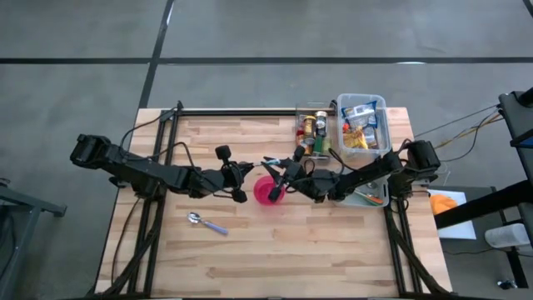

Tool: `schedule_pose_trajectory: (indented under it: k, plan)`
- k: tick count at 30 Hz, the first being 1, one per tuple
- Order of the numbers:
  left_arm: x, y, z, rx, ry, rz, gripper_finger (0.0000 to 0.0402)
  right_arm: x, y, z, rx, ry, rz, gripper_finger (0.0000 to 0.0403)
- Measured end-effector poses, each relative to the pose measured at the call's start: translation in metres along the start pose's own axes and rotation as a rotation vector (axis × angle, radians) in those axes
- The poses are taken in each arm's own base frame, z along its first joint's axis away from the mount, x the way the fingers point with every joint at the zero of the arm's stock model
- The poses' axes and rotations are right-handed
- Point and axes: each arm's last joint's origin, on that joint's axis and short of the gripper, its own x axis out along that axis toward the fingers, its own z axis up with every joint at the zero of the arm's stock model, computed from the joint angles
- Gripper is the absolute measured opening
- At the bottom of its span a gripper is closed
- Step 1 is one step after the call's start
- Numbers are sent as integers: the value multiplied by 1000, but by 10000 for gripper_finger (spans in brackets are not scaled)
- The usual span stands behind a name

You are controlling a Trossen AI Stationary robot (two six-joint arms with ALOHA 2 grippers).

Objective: Pick & Place Food Item
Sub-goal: Put the blue patterned spoon into the gray bin

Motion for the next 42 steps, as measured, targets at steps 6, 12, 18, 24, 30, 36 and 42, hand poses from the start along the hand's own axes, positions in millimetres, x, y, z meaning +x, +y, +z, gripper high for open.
schedule_pose_trajectory:
  k: [6,12,18,24,30,36,42]
  plan:
    - [0,0,0,-2,0,-1,25,0,0,0,-1,2,0,64]
    - [0,0,0,-3,-1,-3,25,0,0,0,-3,3,0,65]
    - [0,0,0,-2,-1,-4,25,0,0,0,-6,3,0,65]
    - [0,0,0,2,1,-4,25,0,0,0,-6,3,1,65]
    - [0,0,0,2,1,-5,25,0,0,0,-6,3,1,66]
    - [0,-1,0,-34,-4,-27,27,0,0,-1,-6,4,4,66]
    - [0,-1,1,-59,-12,-33,49,0,0,-2,-15,11,-2,66]
